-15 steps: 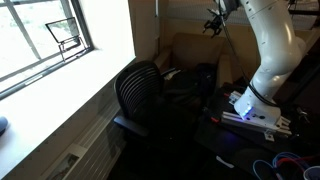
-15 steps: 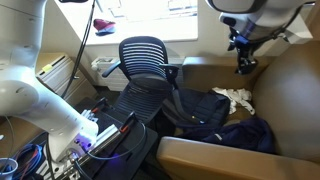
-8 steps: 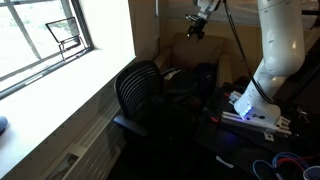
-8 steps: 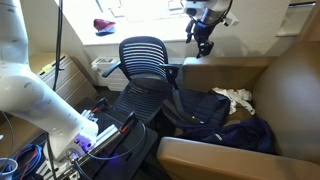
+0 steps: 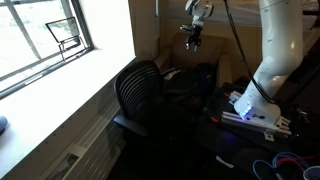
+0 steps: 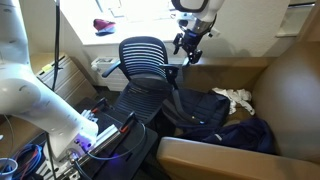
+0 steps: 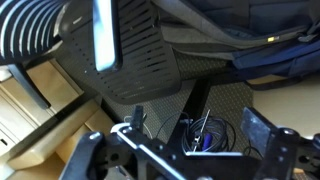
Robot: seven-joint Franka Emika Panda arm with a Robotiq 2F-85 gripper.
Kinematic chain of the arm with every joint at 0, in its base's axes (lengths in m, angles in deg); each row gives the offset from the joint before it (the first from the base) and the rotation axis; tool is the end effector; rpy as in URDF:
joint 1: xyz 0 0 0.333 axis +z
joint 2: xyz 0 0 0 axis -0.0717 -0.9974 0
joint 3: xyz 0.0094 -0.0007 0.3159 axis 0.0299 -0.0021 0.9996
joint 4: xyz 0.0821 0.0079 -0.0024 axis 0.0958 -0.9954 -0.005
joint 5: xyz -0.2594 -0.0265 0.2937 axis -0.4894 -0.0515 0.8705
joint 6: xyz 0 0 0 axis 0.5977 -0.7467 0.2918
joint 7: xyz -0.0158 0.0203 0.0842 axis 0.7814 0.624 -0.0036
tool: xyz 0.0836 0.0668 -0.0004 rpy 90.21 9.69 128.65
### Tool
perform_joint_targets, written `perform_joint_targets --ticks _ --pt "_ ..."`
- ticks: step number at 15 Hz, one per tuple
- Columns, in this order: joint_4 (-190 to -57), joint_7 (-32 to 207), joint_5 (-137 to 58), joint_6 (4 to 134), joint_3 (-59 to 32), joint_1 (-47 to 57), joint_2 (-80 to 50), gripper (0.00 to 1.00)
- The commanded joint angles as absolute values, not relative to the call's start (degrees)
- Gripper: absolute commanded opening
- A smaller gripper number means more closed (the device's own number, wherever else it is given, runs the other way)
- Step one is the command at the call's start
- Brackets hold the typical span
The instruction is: Move the clothes on the black chair to the brown chair and then move the bag from the brown chair to the black
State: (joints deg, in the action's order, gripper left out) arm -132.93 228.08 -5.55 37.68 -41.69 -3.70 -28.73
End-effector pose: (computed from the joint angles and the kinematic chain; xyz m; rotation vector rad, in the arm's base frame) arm 0.5083 -0.3367 0.2717 -0.4682 -2.8586 -0.6082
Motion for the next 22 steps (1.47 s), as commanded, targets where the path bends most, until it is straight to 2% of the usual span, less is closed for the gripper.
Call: perform_joint_targets --ticks 1,5,10,13,14,19,21,22 --pt "-133.89 227.62 -11.26 35.21 -33.3 -7.87 -30.1 1.0" --pt "-133.82 228.46 -17.37 35.84 -31.42 -8.8 -32.38 1.0" --pt "-134.17 227.41 -16.08 36.58 -29.15 -9.35 -32.56 1.0" --pt "-138.45 235.33 -19.4 50.09 -29.06 -3.49 -33.15 1.0" --pt "-139.6 232.22 -14.74 53.88 -38.7 5.54 -36.29 1.0" --pt "-143.7 232.4 -7.83 72.56 -49.01 21.67 -46.63 1.0" --pt "-144.29 232.34 -8.19 73.43 -46.13 20.95 -47.25 1.0" --pt "-144.45 232.33 -11.68 73.41 -42.02 17.13 -45.09 1.0"
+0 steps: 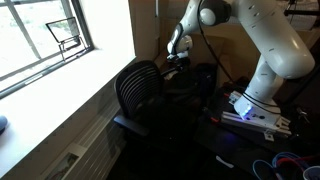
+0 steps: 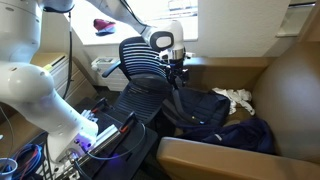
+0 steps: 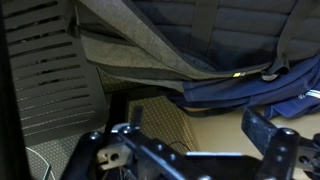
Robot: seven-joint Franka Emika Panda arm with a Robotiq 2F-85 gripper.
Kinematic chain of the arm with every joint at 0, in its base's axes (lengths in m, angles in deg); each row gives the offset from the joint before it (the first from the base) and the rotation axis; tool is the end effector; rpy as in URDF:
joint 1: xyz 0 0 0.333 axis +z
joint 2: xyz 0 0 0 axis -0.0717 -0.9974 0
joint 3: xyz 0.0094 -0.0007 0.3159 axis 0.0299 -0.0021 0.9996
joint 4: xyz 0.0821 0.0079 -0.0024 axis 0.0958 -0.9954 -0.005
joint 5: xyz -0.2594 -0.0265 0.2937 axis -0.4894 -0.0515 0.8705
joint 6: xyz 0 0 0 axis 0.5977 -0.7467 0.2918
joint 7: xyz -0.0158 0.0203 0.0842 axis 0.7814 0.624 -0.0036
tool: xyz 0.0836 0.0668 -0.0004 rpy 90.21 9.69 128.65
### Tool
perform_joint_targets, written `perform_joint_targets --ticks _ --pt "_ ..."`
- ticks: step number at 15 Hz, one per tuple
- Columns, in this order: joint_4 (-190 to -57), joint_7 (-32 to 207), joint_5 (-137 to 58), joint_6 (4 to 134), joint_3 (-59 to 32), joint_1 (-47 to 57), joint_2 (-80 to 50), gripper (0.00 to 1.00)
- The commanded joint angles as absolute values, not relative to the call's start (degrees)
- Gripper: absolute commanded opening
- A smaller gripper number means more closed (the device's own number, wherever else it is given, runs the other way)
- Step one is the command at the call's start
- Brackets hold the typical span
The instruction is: Move the clothes on the black chair to the brown chair and then move the bag from the brown chair to the black
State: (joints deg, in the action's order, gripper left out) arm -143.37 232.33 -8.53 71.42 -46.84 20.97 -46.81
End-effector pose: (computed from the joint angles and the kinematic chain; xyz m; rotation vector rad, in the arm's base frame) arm 0.5392 -0.2086 0.1008 -0.1620 -2.8917 0.1448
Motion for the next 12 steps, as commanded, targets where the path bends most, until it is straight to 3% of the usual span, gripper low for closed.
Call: perform_joint_targets --ticks 1,5,9,12 --pt "-143.44 232.33 -9.15 71.95 -45.85 20.99 -47.6 1.0" --pt "-143.3 232.3 -9.35 72.04 -45.57 21.05 -48.26 1.0" --pt "-143.01 228.77 -22.99 79.94 -34.46 13.84 -48.44 1.0" --pt "-143.04 225.93 -29.33 85.16 -31.53 12.17 -49.88 1.0"
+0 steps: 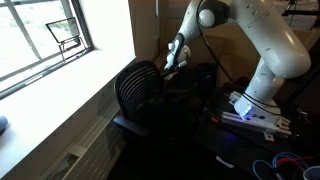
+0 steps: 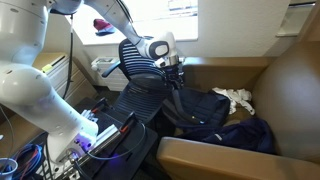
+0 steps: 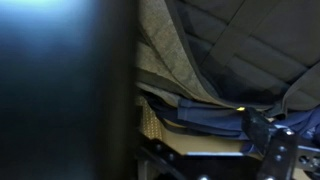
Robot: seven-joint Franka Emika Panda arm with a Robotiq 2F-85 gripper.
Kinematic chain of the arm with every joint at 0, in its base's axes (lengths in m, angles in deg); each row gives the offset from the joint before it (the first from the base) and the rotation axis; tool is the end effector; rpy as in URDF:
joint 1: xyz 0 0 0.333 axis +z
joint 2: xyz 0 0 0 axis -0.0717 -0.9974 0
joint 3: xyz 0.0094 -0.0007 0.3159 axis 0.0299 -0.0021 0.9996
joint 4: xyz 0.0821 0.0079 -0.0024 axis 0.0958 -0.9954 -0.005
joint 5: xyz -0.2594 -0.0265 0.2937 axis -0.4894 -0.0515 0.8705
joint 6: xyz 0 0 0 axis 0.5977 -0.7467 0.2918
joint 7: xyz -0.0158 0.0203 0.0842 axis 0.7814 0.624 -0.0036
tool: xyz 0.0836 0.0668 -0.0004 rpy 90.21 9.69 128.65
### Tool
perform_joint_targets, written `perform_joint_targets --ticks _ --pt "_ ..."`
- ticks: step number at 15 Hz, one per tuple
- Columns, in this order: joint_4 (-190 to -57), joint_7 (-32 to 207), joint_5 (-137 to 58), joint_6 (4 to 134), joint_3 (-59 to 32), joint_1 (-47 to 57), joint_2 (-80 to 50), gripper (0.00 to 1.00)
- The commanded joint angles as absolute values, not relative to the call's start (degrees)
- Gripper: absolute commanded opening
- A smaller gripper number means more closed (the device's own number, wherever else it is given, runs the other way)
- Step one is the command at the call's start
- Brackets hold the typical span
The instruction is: Move the clothes on the black chair to the brown chair and then move the bag from the brown chair to the black
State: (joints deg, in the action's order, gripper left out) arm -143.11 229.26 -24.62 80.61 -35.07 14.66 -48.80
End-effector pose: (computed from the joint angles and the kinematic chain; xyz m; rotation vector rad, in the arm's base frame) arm 0.5458 -0.1643 0.0474 0.3468 -2.8424 0.2219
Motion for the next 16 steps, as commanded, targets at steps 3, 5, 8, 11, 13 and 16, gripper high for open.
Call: perform_joint_targets --ticks 3,5,8,11,13,16 --pt "-142.84 226.23 -31.77 84.61 -32.27 11.66 -49.49 1.0" --pt "-142.81 224.45 -32.79 85.6 -32.06 11.52 -50.03 1.0" --pt "-143.98 215.39 -31.97 89.44 -26.74 6.02 -47.85 1.0" --pt "-142.29 206.39 -31.02 95.36 -22.88 1.4 -51.12 1.0" --pt "-140.61 198.5 -29.28 98.13 -18.0 -3.87 -53.91 1.0" --pt "-137.24 185.75 -27.66 95.17 -13.32 -10.42 -58.81 1.0"
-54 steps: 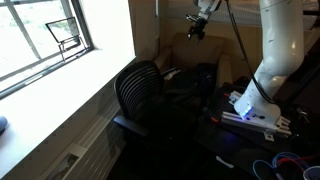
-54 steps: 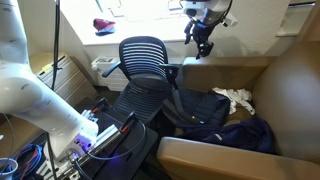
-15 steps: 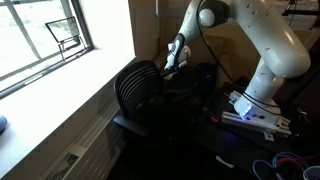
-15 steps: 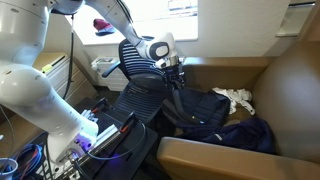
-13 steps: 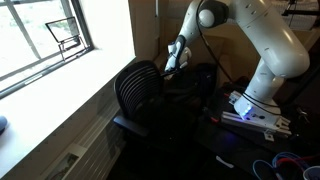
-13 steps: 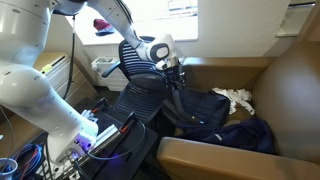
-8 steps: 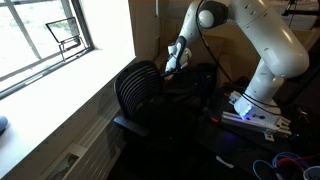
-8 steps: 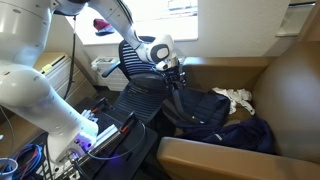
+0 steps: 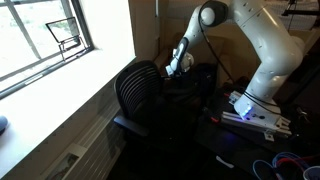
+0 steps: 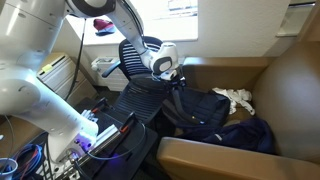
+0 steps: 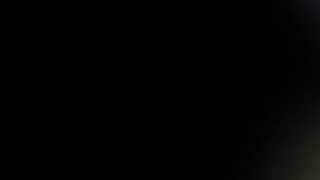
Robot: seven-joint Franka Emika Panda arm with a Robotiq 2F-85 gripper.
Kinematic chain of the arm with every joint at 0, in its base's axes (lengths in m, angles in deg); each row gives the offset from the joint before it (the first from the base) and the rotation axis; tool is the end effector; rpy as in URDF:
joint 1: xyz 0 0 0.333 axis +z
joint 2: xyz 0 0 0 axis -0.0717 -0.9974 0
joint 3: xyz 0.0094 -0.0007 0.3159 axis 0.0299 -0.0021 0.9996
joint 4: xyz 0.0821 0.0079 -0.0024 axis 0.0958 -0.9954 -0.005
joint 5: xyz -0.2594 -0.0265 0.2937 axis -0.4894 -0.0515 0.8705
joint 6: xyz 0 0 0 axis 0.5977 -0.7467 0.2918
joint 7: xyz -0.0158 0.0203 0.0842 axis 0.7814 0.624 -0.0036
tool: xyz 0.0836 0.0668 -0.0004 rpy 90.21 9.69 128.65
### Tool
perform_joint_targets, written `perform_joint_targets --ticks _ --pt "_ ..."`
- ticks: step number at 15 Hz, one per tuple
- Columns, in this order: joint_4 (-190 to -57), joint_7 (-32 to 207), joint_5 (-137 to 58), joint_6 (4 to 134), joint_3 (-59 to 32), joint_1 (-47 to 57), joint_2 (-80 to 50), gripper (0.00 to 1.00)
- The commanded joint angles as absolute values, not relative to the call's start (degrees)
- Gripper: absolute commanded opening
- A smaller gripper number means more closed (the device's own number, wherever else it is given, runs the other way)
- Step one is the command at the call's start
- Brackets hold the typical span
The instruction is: Move the clothes on the black chair to the brown chair and then move the bag from the brown chair to the black
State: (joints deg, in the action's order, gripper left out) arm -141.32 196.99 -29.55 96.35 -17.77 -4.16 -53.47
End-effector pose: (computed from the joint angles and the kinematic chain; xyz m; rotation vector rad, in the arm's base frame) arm 0.5409 -0.1726 -0.0116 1.1795 -2.8133 0.0438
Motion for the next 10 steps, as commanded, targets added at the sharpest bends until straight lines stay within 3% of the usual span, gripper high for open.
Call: perform_joint_targets --ticks 1,2,10 --pt "-136.54 183.28 -27.51 91.68 -14.22 -10.41 -59.7 1.0" --pt "-139.29 186.87 -24.92 94.83 -16.41 -6.41 -56.61 1.0" --pt "-136.35 173.24 -22.87 93.19 -12.71 -10.68 -60.83 1.0"
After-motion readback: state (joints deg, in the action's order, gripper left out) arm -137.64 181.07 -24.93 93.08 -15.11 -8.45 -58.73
